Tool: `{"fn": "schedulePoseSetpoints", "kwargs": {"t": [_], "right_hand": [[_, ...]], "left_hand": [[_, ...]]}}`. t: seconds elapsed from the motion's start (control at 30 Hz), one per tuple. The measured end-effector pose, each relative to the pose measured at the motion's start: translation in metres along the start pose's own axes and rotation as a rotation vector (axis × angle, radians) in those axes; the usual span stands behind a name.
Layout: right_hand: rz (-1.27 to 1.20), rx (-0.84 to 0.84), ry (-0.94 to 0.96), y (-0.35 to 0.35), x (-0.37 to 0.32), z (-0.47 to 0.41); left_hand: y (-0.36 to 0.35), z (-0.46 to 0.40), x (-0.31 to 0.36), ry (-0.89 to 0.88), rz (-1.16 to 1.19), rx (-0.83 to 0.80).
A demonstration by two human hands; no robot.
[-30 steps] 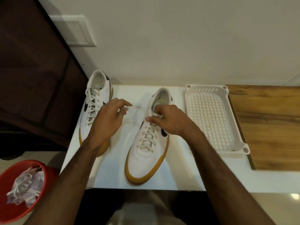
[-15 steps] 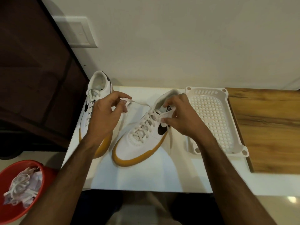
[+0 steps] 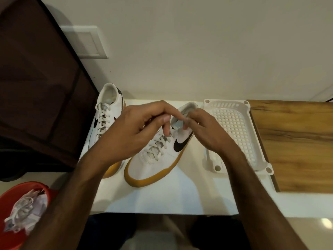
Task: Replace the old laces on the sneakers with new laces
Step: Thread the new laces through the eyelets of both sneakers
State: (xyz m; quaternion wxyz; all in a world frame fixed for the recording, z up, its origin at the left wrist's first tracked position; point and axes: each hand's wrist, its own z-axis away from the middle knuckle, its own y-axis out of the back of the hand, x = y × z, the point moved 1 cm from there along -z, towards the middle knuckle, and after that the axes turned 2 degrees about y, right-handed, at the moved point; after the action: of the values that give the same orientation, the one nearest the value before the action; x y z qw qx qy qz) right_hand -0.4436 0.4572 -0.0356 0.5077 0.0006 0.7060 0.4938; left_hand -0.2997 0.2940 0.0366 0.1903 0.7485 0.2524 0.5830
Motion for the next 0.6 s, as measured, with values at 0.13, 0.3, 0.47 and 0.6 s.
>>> {"fn": "schedulePoseSetpoints", "kwargs": {"t": [0.13,0.3,0.47,0.6], "right_hand": [[-0.583,-0.068,0.036,-0.012,-0.010,0.004],[-0.805,-0.073,0.047,-0.043,-0.020,-0.007],[-1.185,0.154,-0.122,-0.032,-0.004,-0.014],[-1.161,0.240,-0.160,-0.031,0.000,-0.017]], "left_hand": [[0.016,-0.002,-0.005,0.044,-0.115,0.056],[0.006,-0.005,0.007,0.064,0.227,-0.019],[0.010,-0.001,-0.013,0.380,0.044,-0.058],[0.039,0.018,-0.023,0.588,-0.259,-0.441]]}}
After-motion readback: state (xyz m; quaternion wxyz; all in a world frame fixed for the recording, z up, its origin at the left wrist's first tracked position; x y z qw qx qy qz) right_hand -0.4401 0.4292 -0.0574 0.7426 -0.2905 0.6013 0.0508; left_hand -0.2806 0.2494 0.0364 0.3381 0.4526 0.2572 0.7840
